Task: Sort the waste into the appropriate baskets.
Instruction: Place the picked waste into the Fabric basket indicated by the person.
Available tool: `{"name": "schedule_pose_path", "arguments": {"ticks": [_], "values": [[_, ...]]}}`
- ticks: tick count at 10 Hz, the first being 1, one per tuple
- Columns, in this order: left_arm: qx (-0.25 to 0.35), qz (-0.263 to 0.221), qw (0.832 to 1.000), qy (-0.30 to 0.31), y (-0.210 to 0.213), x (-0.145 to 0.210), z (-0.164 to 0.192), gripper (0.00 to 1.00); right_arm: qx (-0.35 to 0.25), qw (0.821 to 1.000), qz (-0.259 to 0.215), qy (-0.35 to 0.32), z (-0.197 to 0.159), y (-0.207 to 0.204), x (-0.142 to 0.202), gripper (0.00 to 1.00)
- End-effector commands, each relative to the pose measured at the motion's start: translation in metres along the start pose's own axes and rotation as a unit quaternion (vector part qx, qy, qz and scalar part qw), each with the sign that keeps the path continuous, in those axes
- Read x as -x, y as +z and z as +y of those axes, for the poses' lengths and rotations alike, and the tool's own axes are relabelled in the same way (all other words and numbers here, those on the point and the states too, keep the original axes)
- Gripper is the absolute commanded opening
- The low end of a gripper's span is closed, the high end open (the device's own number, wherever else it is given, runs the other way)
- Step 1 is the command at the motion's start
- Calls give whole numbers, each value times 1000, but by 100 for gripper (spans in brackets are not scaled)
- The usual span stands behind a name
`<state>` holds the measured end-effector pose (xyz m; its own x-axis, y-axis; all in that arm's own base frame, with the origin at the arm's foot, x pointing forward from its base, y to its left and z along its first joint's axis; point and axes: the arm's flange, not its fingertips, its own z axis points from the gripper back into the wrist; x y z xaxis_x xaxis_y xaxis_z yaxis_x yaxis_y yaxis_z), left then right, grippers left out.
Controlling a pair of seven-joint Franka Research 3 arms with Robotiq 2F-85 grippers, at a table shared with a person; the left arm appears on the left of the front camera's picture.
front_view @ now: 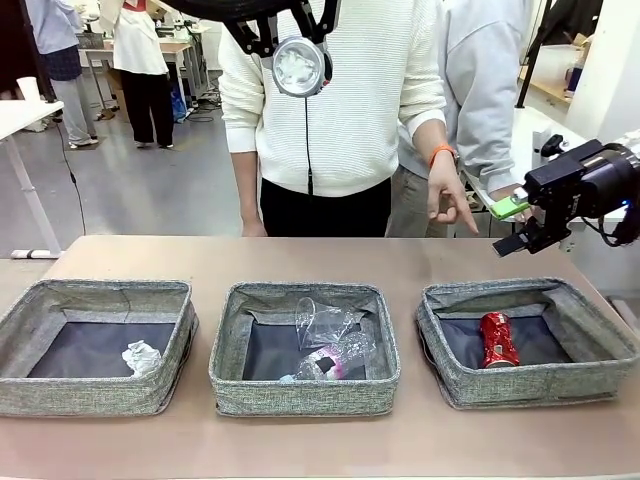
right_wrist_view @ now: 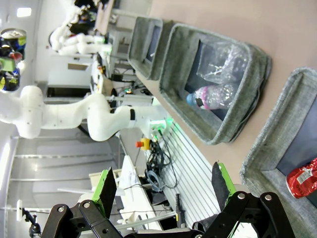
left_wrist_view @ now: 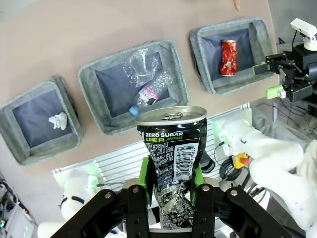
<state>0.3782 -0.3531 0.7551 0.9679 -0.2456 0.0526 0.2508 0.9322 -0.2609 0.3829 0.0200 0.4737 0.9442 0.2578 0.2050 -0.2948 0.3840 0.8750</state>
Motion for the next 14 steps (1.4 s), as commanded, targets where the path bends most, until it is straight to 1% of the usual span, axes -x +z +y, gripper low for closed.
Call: {"name": "schedule_pose_path", "arguments": {"ticks": [1, 2, 3, 4, 5, 6, 7, 8, 9, 10, 11, 13, 14], "values": [[-13, -21, 1000, -14, -23, 12, -12, 36, 37, 999, -37, 6, -6, 24, 22, 100], [-2, -46, 997, -61, -59, 27, -30, 36, 64, 991, -116, -4, -17, 69, 58, 100], [19, -53, 991, -122, -95, 34, -51, 36, 58, 980, -190, -28, -25, 108, 98, 100], [30, -57, 983, -169, -131, 35, -79, 36, 68, 960, -265, -62, -31, 135, 138, 100], [16, -77, 978, -195, -161, 33, -106, 36, 54, 941, -326, -77, -34, 152, 176, 100], [-1, -98, 972, -213, -188, 21, -137, 36, 45, 912, -401, -72, -35, 159, 210, 100], [-26, -128, 965, -226, -213, 2, -166, 36, 51, 962, -261, -61, -34, 148, 147, 100], [-29, -117, 959, -257, -240, -25, -189, 36, 51, 962, -261, -61, -34, 148, 147, 100], [-56, -118, 953, -272, -265, -55, -208, 36, 51, 962, -261, -61, -34, 148, 147, 100], [-70, -102, 952, -279, -286, -80, -220, 36, 51, 962, -261, -61, -34, 148, 147, 100], [-63, -71, 955, -281, -300, -88, -225, 36, 51, 962, -261, -61, -34, 148, 147, 100], [-67, -53, 954, -288, -317, -79, -230, 36, 51, 962, -261, -61, -34, 148, 147, 100], [-71, -47, 952, -293, -318, -74, -233, 36, 51, 962, -261, -61, -34, 148, 147, 100]]}}
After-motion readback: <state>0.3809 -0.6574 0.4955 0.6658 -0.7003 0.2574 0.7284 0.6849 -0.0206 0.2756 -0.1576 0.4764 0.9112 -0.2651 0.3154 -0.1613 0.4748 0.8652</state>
